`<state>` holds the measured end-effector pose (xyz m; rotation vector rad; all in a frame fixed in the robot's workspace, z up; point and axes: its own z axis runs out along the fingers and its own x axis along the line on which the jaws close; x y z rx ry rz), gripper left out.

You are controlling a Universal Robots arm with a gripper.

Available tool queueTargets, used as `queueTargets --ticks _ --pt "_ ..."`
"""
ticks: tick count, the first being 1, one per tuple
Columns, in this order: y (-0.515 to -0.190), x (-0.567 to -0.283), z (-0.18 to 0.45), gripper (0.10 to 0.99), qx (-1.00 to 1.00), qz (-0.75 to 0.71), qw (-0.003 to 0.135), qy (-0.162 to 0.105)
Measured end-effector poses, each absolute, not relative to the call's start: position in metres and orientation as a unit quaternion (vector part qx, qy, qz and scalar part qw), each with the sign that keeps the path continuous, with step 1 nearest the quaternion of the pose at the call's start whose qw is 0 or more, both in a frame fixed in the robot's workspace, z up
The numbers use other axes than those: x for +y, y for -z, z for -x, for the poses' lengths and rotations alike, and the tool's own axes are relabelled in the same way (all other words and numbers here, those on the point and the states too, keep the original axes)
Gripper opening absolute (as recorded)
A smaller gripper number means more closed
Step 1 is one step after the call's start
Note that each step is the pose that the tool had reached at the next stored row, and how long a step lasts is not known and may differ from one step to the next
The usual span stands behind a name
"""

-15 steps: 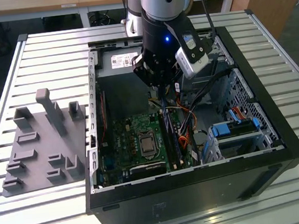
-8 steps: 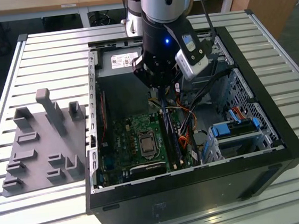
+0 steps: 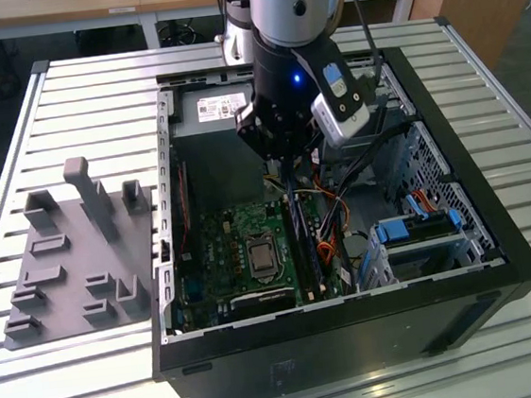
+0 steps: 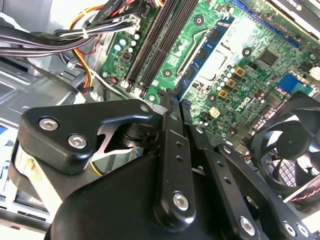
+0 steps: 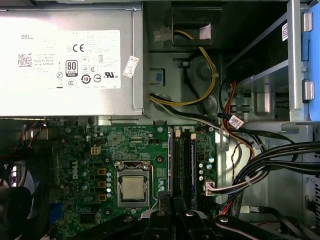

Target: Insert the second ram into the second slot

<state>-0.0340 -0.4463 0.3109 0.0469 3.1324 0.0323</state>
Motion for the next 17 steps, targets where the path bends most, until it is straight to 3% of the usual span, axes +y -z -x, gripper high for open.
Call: queueTargets --ticks 17 --pt "-0.3028 -0.4475 0.0340 0.137 1.000 -0.015 0.004 -0.010"
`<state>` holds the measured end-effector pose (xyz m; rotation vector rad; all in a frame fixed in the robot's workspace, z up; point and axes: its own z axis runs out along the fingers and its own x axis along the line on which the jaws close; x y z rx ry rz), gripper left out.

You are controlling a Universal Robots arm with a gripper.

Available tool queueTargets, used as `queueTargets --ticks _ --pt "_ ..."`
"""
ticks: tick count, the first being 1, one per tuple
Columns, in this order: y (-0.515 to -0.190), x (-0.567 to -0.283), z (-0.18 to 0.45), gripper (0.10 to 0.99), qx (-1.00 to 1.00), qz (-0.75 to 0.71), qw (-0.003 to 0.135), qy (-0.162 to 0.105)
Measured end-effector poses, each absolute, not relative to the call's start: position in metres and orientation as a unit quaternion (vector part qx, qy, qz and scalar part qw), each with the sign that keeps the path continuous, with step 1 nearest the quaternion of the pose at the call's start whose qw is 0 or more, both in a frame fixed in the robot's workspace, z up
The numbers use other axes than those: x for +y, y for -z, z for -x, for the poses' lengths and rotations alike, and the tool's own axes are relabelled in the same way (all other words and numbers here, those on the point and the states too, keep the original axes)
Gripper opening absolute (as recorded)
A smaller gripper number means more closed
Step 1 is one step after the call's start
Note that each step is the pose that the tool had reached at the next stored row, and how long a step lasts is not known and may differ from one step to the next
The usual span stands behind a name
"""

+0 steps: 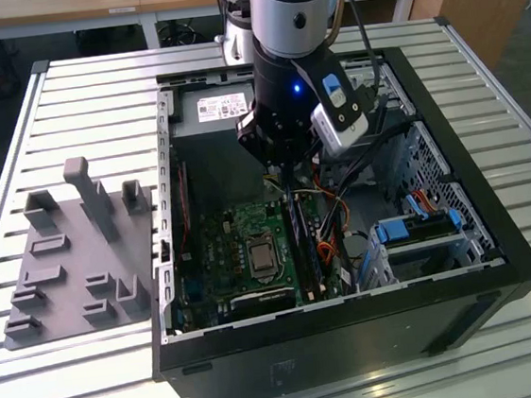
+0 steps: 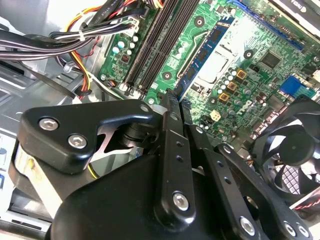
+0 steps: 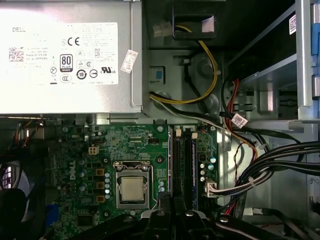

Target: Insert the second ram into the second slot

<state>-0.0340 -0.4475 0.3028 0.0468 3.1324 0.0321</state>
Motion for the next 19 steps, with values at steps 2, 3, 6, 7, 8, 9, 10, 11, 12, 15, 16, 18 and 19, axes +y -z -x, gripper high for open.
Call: queueTargets --ticks 2,3,6,7,8,9,10,11,12,15,16,18,19 --pt "-0.3023 -0.4475 0.0340 0.137 1.000 -0.015 0.004 -0.010" --pt "-0.3020 -0.4476 0.0340 0.137 1.000 -0.015 0.004 -0.010" --pt "-0.3013 -0.4477 0.0340 0.137 1.000 -0.015 0.004 -0.010" --pt "-0.3011 -0.4477 0.0340 0.137 1.000 -0.015 0.004 -0.010" --pt "-0.3009 -0.4478 0.0340 0.137 1.000 -0.015 0.004 -0.010" --pt "-0.3007 -0.4478 0.0340 0.137 1.000 -0.015 0.004 -0.010" --pt "-0.3003 -0.4479 0.0340 0.137 1.000 -0.015 0.004 -0.010" --pt "-0.3002 -0.4479 0.0340 0.137 1.000 -0.015 0.004 -0.010" --pt "-0.3001 -0.4479 0.0340 0.137 1.000 -0.015 0.004 -0.010" --pt "-0.2995 -0.4480 0.0340 0.137 1.000 -0.015 0.004 -0.010" --pt "-0.2994 -0.4480 0.0340 0.137 1.000 -0.015 0.004 -0.010" --pt "-0.2981 -0.4483 0.0340 0.137 1.000 -0.015 0.004 -0.010" --pt "-0.2980 -0.4483 0.0340 0.137 1.000 -0.015 0.004 -0.010"
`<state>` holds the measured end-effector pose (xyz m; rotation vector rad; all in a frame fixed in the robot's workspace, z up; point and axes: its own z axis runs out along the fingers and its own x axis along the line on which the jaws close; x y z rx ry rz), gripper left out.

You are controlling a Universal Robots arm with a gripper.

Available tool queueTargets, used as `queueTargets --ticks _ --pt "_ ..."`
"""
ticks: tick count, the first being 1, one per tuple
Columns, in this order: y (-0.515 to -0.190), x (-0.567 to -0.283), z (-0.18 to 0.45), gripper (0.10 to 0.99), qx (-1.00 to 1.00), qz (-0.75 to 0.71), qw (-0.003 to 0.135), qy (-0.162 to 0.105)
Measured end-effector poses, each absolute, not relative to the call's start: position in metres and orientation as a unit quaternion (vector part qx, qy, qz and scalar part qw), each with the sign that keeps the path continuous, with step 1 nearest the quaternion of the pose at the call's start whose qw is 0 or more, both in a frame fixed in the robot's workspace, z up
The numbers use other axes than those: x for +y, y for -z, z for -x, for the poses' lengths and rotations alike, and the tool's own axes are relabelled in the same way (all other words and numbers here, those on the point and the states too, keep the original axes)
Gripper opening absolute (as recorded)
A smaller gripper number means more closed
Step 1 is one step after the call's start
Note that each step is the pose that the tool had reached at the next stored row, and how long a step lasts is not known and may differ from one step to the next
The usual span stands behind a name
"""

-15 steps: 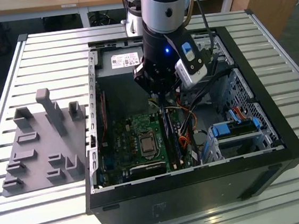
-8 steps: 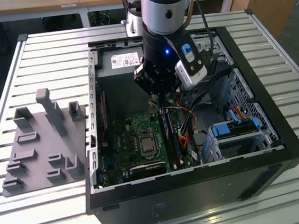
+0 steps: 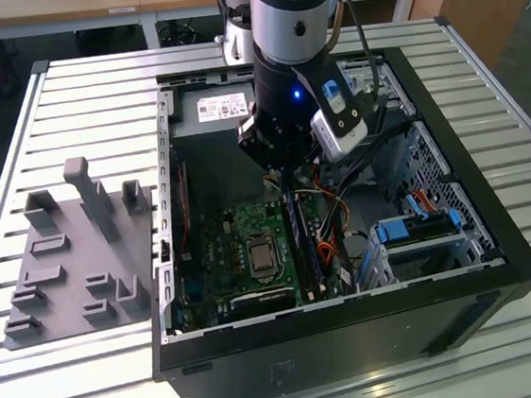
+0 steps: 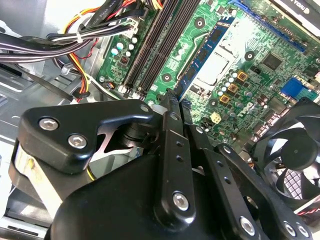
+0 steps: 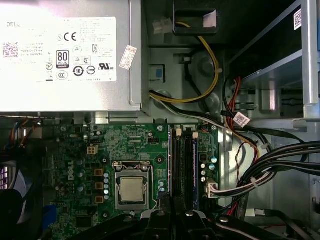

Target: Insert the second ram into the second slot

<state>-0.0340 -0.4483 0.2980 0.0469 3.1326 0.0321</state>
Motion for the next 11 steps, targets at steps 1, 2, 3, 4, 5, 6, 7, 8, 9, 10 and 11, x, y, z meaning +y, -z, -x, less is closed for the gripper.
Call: queueTargets --ticks 1,2,3,4,5,6,7,8,9,10,11 --pt "-0.2978 -0.4484 0.0340 0.137 1.000 -0.015 0.004 -0.010" --pt "-0.2976 -0.4484 0.0340 0.137 1.000 -0.015 0.004 -0.010" --pt "-0.2974 -0.4485 0.0340 0.137 1.000 -0.015 0.004 -0.010" --pt "-0.2972 -0.4486 0.0340 0.137 1.000 -0.015 0.004 -0.010" --pt "-0.2970 -0.4486 0.0340 0.137 1.000 -0.015 0.004 -0.010" --pt "-0.2967 -0.4487 0.0340 0.137 1.000 -0.015 0.004 -0.010" --pt "-0.2965 -0.4488 0.0340 0.137 1.000 -0.015 0.004 -0.010" --pt "-0.2963 -0.4488 0.0340 0.137 1.000 -0.015 0.004 -0.010" --pt "-0.2960 -0.4488 0.0340 0.137 1.000 -0.015 0.004 -0.010" --pt "-0.2958 -0.4489 0.0340 0.137 1.000 -0.015 0.004 -0.010" --pt "-0.2955 -0.4491 0.0340 0.137 1.000 -0.015 0.004 -0.010"
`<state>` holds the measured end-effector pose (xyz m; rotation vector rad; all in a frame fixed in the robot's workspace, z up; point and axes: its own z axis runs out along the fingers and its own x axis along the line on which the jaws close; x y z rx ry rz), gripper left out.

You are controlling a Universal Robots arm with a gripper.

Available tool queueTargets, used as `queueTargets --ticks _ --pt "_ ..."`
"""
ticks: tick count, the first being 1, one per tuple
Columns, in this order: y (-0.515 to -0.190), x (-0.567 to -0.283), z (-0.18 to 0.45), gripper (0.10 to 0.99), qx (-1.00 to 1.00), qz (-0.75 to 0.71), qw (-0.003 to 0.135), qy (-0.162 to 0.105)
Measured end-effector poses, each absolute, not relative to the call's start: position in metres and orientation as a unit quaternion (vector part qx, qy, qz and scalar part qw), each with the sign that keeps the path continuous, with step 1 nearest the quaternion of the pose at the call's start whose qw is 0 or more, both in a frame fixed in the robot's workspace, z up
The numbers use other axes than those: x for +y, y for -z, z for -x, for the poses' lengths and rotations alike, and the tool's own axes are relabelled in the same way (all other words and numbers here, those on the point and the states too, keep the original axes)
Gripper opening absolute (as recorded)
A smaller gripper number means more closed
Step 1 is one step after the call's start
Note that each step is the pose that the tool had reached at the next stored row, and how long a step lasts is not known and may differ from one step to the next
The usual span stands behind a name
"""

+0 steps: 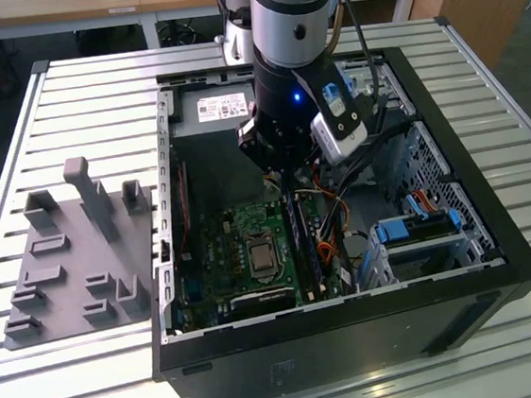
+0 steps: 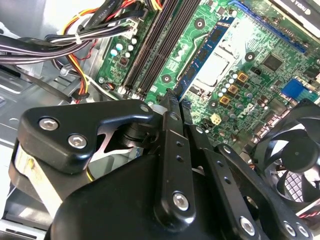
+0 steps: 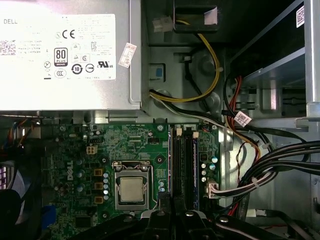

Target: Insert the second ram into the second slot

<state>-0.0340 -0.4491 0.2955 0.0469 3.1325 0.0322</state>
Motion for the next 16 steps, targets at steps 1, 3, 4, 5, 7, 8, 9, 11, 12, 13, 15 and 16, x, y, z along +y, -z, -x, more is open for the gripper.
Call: queueTargets --ticks 1,3,4,5,7,8,9,11,12,13,15,16 --pt "-0.2953 -0.4492 0.0340 0.137 1.000 -0.015 0.004 -0.010" --pt "-0.2951 -0.4492 0.0340 0.137 1.000 -0.015 0.004 -0.010" --pt "-0.2949 -0.4493 0.0340 0.137 1.000 -0.015 0.004 -0.010" --pt "-0.2946 -0.4493 0.0340 0.137 1.000 -0.015 0.004 -0.010" --pt "-0.2943 -0.4493 0.0340 0.137 1.000 -0.015 0.004 -0.010" --pt "-0.2940 -0.4494 0.0340 0.137 1.000 -0.015 0.004 -0.010" --pt "-0.2936 -0.4494 0.0340 0.137 1.000 -0.015 0.004 -0.010" --pt "-0.2929 -0.4495 0.0340 0.137 1.000 -0.015 0.004 -0.010" --pt "-0.2926 -0.4495 0.0340 0.137 1.000 -0.015 0.004 -0.010" --pt "-0.2924 -0.4495 0.0340 0.137 1.000 -0.015 0.004 -0.010" --pt "-0.2919 -0.4496 0.0340 0.137 1.000 -0.015 0.004 -0.010" --pt "-0.2917 -0.4496 0.0340 0.137 1.000 -0.015 0.004 -0.010"
